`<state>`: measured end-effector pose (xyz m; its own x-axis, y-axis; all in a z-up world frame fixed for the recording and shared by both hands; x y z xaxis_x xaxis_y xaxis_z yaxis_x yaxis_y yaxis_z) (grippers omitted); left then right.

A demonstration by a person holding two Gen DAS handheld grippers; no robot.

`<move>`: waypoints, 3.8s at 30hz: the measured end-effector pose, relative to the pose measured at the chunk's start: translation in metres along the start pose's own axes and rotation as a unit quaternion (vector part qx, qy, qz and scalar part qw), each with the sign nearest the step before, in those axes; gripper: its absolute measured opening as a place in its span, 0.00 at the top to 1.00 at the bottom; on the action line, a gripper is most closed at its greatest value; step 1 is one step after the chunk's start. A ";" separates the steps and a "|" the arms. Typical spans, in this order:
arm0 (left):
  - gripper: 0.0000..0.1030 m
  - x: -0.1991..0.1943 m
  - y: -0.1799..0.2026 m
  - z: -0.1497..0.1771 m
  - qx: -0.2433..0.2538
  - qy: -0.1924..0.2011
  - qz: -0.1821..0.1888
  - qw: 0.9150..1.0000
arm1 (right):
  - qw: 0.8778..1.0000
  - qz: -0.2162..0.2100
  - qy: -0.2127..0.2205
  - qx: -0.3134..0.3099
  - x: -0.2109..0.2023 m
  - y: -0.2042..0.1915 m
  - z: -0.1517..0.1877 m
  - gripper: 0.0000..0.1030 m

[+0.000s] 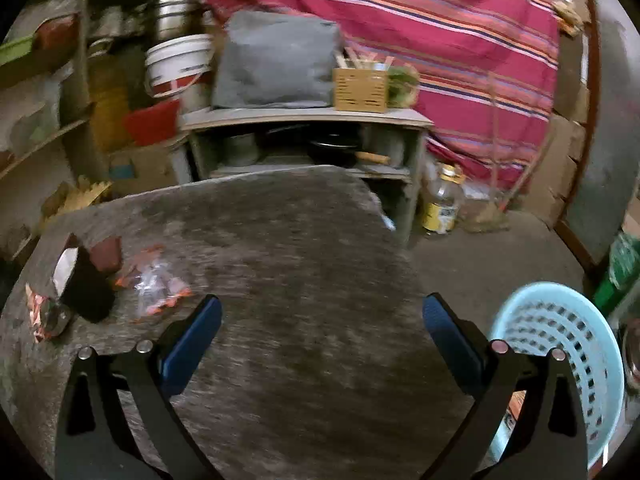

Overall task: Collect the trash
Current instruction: 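Move both open tools back over the table toward the remaining trash, then grasp the red printed snack bag with the left tool while the right grasps the clear plastic bag, then carry both bags over the blue basket and open both tools to drop them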

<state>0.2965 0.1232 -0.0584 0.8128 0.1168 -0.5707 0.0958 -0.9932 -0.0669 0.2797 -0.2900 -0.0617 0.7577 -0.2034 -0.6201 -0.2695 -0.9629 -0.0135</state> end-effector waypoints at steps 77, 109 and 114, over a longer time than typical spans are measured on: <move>0.87 0.038 -0.010 -0.006 0.014 -0.038 -0.002 0.999 | 0.989 -0.094 -0.053 -0.099 0.052 -0.098 0.010 0.82; 0.87 -0.076 0.211 -0.025 0.099 0.041 0.120 0.987 | 1.000 0.001 -0.004 0.008 -0.055 0.135 0.029 0.82; 0.87 -0.093 0.276 -0.017 0.127 0.047 0.154 0.979 | 0.999 0.029 -0.001 0.035 -0.070 0.189 0.038 0.82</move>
<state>0.2575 -0.1614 -0.0098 0.8308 -0.1996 -0.5195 -0.2979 -0.9480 -0.1121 0.1527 -0.4510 -0.0509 0.7386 -0.2588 -0.6224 -0.3541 -0.9347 -0.0315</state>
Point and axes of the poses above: each gripper's, at about its wrist camera, not at the fingertips, and x roughly the way its jaws point, y to its right, z to its underside, the point moved 9 cm from there along x, roughly the way its jaws point, and after that the axes turned 2 degrees about -y, right-handed, at the moved point
